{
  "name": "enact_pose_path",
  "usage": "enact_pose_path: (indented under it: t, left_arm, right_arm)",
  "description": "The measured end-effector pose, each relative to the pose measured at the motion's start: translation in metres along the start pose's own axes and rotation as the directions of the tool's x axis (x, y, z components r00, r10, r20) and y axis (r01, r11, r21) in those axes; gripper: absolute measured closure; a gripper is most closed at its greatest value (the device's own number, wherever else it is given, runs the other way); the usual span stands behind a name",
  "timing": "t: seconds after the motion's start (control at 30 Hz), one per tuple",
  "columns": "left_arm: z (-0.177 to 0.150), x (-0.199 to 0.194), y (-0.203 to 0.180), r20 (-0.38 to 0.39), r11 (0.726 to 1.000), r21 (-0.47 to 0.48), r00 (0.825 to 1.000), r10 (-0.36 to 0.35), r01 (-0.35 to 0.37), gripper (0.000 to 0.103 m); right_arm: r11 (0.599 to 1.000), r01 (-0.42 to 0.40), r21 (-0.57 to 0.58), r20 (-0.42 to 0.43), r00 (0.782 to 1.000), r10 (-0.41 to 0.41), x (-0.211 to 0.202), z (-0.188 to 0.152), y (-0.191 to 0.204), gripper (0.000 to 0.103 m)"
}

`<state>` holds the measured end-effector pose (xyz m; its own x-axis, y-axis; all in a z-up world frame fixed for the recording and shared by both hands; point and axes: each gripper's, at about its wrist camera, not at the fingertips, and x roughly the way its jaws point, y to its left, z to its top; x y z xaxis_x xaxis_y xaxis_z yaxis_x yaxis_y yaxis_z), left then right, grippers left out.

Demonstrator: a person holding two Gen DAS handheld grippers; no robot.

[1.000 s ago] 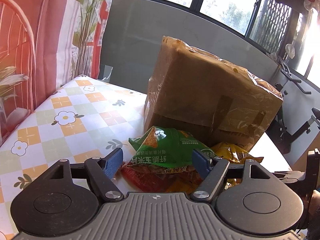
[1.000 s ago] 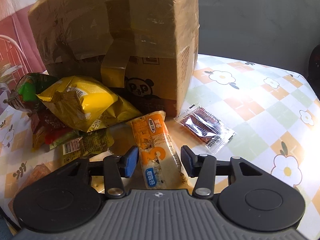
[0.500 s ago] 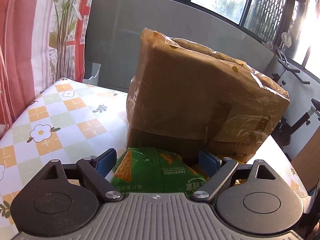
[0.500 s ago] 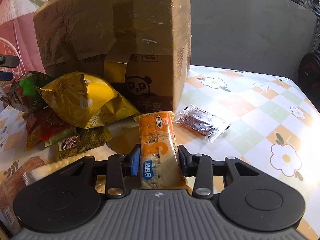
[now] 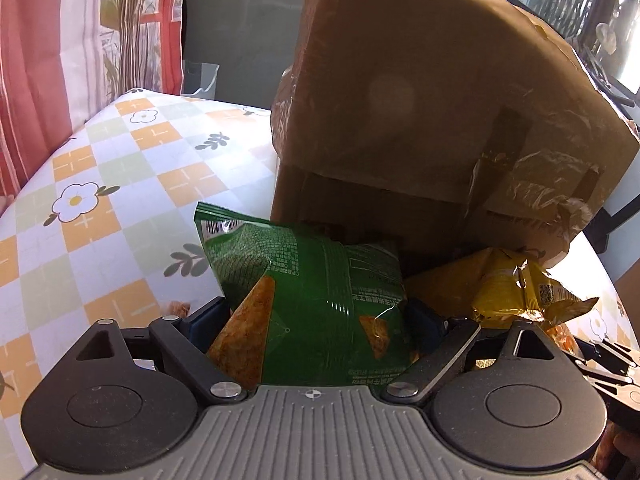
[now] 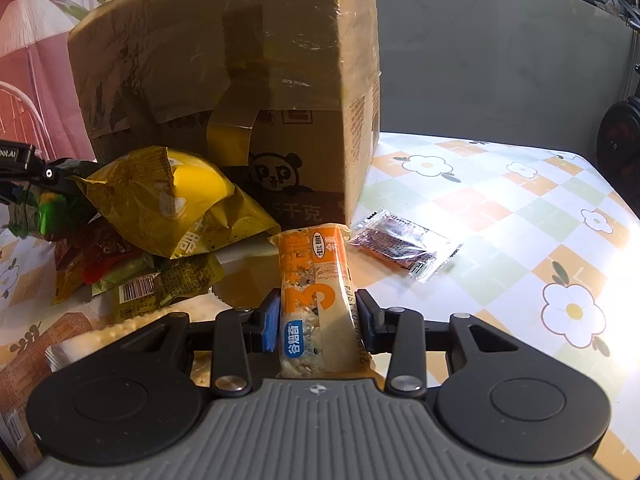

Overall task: Organize snacks
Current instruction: 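Grasp another green chip bag with the left tool while the right tool grasps an orange biscuit bar, then lift both held snacks and carry them over the box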

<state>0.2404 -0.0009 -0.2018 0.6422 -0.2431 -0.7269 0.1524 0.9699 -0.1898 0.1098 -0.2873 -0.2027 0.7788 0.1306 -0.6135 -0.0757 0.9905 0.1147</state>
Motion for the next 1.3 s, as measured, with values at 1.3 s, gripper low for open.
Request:
enact_pose_path:
  t: [1.3]
  left_arm:
    - [-0.023, -0.088, -0.001, 0.279, 1.000, -0.004, 0.960, 0.019, -0.019, 0.020]
  right_arm:
    - [0.999, 0.033, 0.039, 0.082, 0.996, -0.036, -0.033, 0.028, 0.004, 0.064]
